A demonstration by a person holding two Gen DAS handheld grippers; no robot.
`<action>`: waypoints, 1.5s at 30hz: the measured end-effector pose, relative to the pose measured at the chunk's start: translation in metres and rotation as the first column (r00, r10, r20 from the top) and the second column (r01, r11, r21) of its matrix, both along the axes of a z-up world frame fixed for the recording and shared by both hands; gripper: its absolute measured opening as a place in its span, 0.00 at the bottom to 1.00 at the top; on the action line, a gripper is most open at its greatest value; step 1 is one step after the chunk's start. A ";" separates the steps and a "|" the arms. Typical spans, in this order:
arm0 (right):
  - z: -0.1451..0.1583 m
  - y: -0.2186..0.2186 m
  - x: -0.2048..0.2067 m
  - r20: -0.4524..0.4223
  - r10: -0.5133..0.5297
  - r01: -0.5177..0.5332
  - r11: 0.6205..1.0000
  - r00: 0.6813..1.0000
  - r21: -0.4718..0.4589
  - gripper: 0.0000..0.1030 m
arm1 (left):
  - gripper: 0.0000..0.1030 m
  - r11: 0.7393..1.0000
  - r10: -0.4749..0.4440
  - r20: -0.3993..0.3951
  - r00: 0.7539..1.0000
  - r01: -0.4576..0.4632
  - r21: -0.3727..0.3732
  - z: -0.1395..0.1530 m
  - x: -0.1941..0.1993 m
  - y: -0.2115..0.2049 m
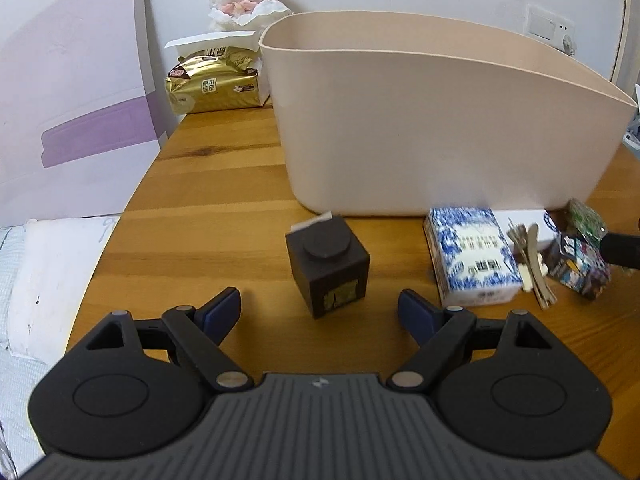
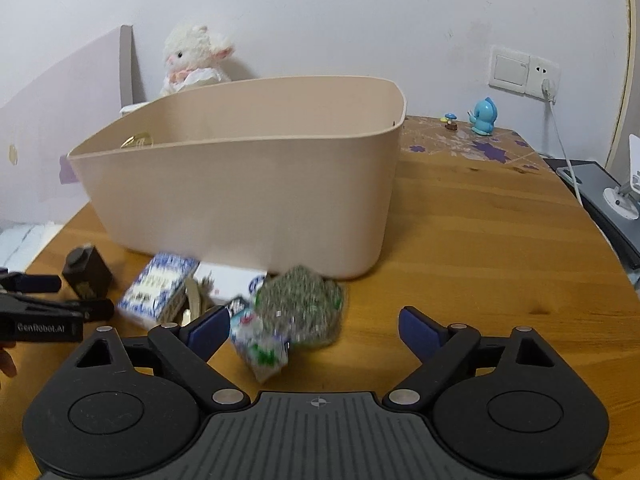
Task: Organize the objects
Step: 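Grasp the dark brown cube with the left tool while the right tool grasps the green mesh bag, then lift cube and mesh bag over the bin and open both tools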
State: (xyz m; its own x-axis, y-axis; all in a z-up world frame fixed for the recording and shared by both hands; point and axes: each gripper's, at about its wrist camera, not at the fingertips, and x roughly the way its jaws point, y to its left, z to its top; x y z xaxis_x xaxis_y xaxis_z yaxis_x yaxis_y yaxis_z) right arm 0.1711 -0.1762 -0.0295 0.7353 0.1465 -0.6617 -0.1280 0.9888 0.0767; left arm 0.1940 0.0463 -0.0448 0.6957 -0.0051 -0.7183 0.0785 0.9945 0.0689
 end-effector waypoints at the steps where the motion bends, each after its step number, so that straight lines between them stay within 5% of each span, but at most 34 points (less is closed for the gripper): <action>1: 0.000 0.000 0.003 -0.002 -0.002 0.002 1.000 1.000 0.002 0.89 | 0.84 1.000 0.002 0.000 1.000 -0.002 -0.003 0.000 0.002 0.000; 11: -0.016 -0.008 0.028 -0.047 -0.056 0.059 0.996 0.997 0.066 0.78 | 0.82 0.998 0.025 0.000 1.000 -0.025 -0.064 -0.002 0.015 0.011; 13: -0.019 -0.006 0.032 -0.058 -0.063 0.066 0.997 0.996 0.050 0.60 | 0.75 0.998 0.022 0.009 1.000 -0.022 -0.059 -0.002 0.016 0.011; 17: -0.021 -0.005 0.031 -0.062 -0.071 0.074 0.996 0.996 0.044 0.52 | 0.55 0.998 0.013 0.016 1.000 -0.012 -0.067 0.000 0.015 0.013; 19: -0.019 -0.004 0.029 -0.054 -0.066 0.068 0.997 0.996 0.045 0.39 | 0.40 0.997 0.009 0.017 1.000 -0.008 -0.071 0.002 0.014 0.012; 21: -0.016 -0.003 0.027 -0.051 -0.060 0.062 0.997 0.997 0.037 0.35 | 0.39 0.998 0.012 0.009 1.000 -0.012 -0.069 0.003 0.013 0.011; 24: -0.014 -0.002 0.023 -0.049 -0.054 0.056 0.998 0.997 0.042 0.34 | 0.33 0.998 0.011 0.002 1.000 -0.011 -0.070 0.004 0.009 0.011; 45: 0.053 -0.014 -0.063 0.144 -0.003 -0.005 0.999 0.990 0.054 0.34 | 0.33 0.998 -0.051 0.133 0.990 0.055 -0.027 0.059 -0.065 -0.016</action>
State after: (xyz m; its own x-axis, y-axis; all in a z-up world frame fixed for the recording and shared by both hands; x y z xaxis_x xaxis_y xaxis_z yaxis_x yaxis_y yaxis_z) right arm 0.1084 -0.1898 0.0238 0.8222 0.1802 -0.5399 -0.1428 0.9835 0.1108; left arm 0.1293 0.0300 0.0139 0.7825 -0.0646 -0.6193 0.1230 0.9911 0.0519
